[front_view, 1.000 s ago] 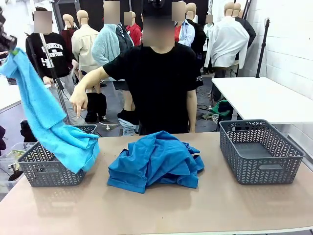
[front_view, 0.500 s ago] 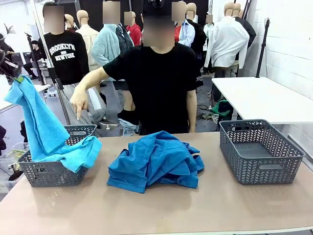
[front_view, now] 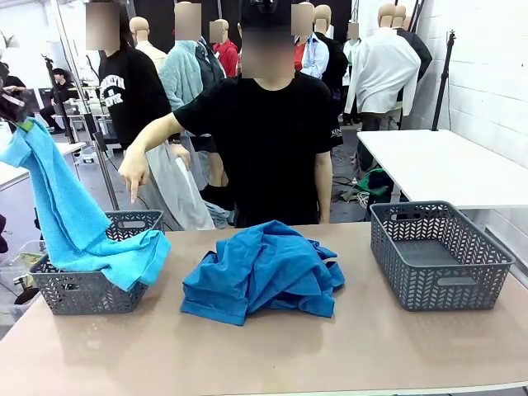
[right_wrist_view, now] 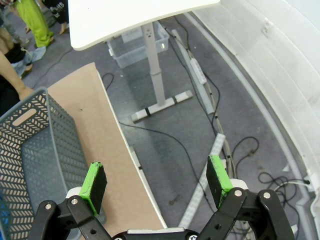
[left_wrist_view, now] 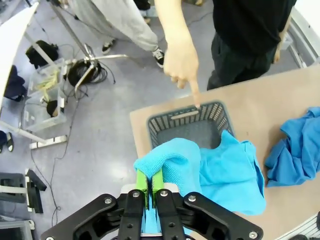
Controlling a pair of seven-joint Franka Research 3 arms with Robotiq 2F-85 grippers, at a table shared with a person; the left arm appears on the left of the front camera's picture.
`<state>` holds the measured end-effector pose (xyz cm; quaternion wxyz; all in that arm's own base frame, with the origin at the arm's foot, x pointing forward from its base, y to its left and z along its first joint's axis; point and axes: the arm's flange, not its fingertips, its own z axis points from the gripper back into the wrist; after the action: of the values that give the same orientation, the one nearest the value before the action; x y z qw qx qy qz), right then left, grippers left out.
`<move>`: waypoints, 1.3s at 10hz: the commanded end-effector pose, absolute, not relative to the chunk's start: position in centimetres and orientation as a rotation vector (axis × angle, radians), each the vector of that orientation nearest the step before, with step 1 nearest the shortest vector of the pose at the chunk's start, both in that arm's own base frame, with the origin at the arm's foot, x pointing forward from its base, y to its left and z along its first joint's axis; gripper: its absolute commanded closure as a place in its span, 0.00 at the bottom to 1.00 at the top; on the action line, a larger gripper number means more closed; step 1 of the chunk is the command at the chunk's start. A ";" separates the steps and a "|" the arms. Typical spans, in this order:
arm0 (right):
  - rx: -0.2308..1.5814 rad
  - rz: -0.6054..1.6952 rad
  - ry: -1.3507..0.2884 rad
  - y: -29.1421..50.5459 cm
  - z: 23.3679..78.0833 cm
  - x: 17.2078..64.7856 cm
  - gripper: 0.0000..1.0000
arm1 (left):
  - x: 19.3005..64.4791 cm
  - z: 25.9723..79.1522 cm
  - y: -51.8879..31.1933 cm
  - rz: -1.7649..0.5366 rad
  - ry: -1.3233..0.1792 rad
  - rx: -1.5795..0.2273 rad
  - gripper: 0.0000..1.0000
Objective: Sort the tops and bottoms.
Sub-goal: Sort the clothes according to human instructions.
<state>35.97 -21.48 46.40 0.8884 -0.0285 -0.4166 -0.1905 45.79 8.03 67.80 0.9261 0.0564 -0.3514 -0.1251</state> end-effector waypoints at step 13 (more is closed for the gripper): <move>-0.050 -0.394 -0.857 -21.6 46.3 35.9 0.00 | 55.2 47.5 5.1 -0.393 -0.144 -0.031 0.74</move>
<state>35.96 -21.50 46.39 0.8885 -0.0287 -0.4163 -0.1907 55.13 4.57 46.92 0.9805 -0.0065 -0.0812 -0.1790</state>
